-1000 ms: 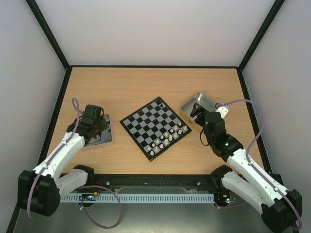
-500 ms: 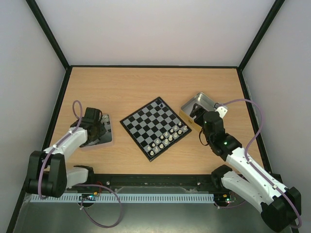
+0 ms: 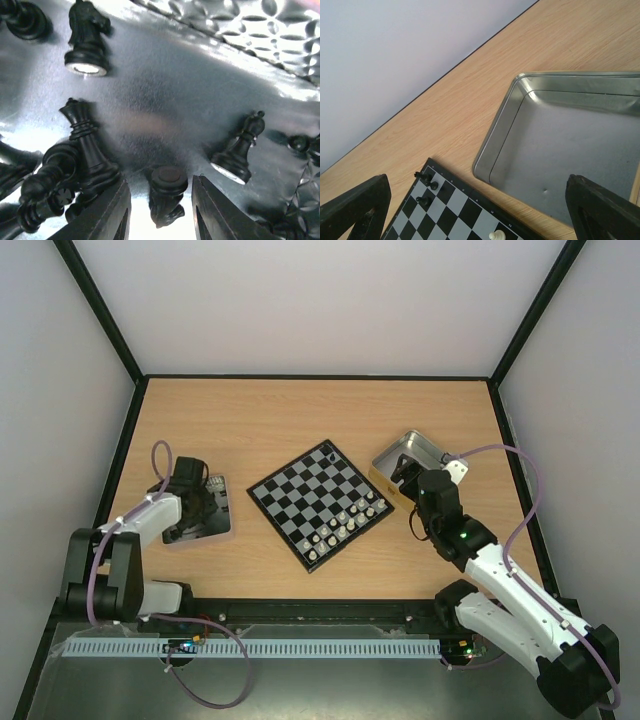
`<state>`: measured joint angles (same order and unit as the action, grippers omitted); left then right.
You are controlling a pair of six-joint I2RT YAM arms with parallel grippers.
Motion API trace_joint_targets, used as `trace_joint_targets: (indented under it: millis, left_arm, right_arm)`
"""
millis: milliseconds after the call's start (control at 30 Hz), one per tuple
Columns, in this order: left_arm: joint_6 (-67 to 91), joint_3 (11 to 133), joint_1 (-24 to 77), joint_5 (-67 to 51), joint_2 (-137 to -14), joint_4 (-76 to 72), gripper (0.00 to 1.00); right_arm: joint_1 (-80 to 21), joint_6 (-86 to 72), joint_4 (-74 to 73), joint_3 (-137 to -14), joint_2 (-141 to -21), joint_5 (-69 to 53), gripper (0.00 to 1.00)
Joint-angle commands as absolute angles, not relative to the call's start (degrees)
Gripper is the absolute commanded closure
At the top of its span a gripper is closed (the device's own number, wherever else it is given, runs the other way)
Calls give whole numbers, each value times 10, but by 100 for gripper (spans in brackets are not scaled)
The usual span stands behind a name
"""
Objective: Set up the chess pieces on the board
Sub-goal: Pick up the chess piece from the storage box.
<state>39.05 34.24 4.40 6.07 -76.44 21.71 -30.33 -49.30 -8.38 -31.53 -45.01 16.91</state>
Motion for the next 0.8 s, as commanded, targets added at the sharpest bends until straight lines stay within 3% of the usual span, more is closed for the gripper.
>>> trace_joint_targets:
  millis: [0, 367, 500, 600, 767]
  left_arm:
    - [377, 366, 34, 62, -779, 203, 64]
    - [371, 362, 26, 55, -806, 186, 70]
    - [370, 360, 26, 52, -807, 185, 79]
    - [371, 360, 26, 50, -796, 189, 84]
    - [383, 361, 26, 45, -746, 205, 85]
  right_arm:
    - [-301, -501, -74, -311, -451, 182, 6]
    - [-301, -505, -74, -313, -451, 178, 7]
    - [-301, -505, -74, -313, -452, 176, 7]
    - [-301, -503, -72, -313, -453, 172, 7]
    - [-301, -490, -59, -314, -461, 139, 7]
